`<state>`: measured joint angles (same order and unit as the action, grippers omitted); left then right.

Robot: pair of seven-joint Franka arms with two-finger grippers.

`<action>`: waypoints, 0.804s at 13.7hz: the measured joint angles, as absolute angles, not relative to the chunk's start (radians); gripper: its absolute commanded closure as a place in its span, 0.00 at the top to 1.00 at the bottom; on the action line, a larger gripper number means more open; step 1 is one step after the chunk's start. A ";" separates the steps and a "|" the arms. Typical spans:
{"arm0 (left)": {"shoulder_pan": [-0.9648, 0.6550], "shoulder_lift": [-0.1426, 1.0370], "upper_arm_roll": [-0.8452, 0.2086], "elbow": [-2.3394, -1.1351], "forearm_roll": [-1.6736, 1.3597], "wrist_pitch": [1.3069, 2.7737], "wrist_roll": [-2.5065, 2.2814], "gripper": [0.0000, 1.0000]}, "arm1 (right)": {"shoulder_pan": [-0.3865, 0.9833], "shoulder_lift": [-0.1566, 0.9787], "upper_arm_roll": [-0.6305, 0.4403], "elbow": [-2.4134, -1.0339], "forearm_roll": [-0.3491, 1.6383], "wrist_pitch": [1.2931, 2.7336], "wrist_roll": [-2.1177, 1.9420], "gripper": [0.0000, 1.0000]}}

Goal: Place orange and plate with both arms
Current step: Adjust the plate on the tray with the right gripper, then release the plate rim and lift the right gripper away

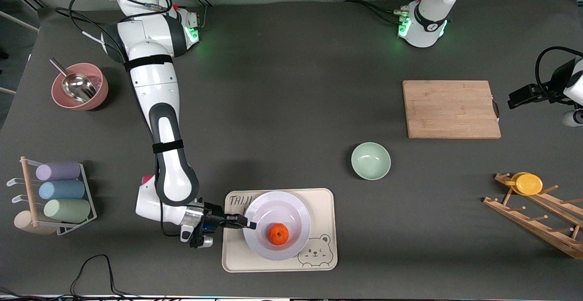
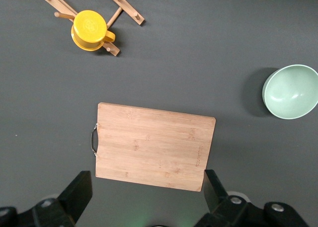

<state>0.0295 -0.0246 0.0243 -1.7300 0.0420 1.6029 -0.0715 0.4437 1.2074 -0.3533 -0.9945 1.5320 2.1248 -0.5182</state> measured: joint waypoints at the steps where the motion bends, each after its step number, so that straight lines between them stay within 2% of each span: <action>1: 0.030 -0.025 0.024 -1.730 0.042 1.603 -0.072 1.00 | 0.444 1.211 -0.351 -0.994 1.531 2.128 -0.520 0.00; 2: 0.030 -0.025 0.024 -1.730 0.042 1.603 -0.072 1.00 | 0.444 1.214 -0.346 -0.994 1.527 2.143 -0.528 0.05; 3: 0.030 -0.025 0.024 -1.730 0.042 1.603 -0.072 1.00 | 0.447 1.213 -0.341 -0.992 1.516 2.157 -0.538 0.31; 4: 0.030 -0.025 0.024 -1.730 0.042 1.603 -0.072 1.00 | 0.452 1.213 -0.339 -0.985 1.498 2.175 -0.540 0.99; 9: 0.030 -0.025 0.024 -1.730 0.042 1.602 -0.072 1.00 | 0.463 1.211 -0.343 -0.965 1.421 2.214 -0.554 1.00; 11: 0.030 -0.025 0.024 -1.730 0.042 1.602 -0.072 1.00 | 0.458 1.198 -0.344 -0.949 1.309 2.214 -0.555 1.00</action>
